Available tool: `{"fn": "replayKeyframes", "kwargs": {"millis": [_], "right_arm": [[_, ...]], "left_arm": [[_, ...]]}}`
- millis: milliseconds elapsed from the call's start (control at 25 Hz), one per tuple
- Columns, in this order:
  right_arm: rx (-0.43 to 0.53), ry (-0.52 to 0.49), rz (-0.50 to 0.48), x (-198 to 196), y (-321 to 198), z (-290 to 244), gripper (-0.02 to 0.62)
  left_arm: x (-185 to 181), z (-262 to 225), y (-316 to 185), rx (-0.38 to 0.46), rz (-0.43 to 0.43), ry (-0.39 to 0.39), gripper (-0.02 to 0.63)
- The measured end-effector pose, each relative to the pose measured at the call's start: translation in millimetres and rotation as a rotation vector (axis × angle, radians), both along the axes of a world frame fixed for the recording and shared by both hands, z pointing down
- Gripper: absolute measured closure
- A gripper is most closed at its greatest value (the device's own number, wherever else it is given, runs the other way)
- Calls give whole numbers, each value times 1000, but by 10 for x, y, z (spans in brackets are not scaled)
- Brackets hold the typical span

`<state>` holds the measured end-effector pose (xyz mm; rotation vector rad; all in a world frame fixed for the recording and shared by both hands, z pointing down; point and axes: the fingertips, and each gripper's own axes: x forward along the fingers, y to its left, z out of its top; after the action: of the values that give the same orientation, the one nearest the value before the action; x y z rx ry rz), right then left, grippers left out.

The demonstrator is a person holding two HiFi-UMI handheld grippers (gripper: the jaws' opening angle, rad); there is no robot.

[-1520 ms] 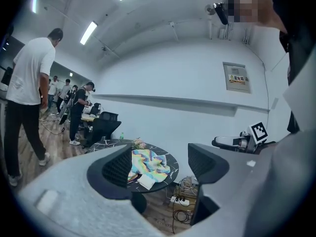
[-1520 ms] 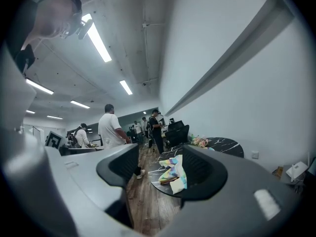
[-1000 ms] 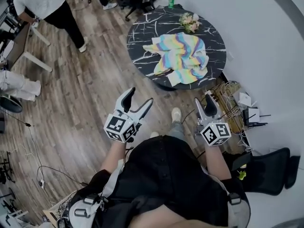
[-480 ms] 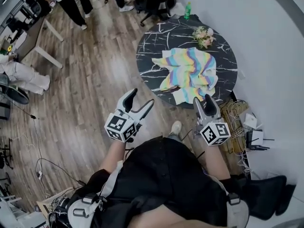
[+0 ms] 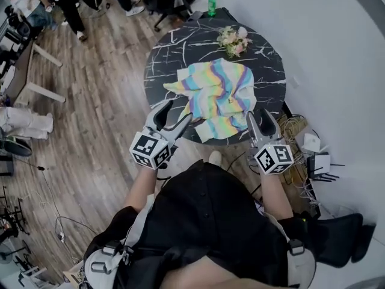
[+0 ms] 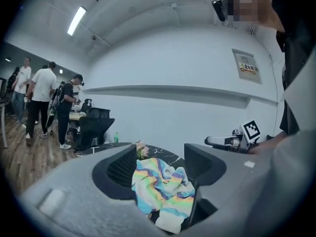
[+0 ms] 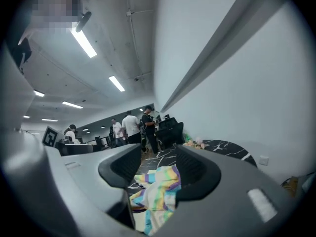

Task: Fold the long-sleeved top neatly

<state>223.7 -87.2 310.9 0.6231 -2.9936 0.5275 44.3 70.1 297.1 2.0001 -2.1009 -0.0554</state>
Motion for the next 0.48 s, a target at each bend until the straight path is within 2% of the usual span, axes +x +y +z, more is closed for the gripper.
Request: {"fn": "replayKeyframes", "kwargs": {"millis": [240, 480], "right_arm": [[-79, 52, 96, 306, -503, 284, 393], [-152, 104, 99, 420, -732, 622, 400]], "left_arm": [[152, 169, -796, -49, 129, -12, 322], [245, 365, -1418, -100, 221, -32, 339]]}}
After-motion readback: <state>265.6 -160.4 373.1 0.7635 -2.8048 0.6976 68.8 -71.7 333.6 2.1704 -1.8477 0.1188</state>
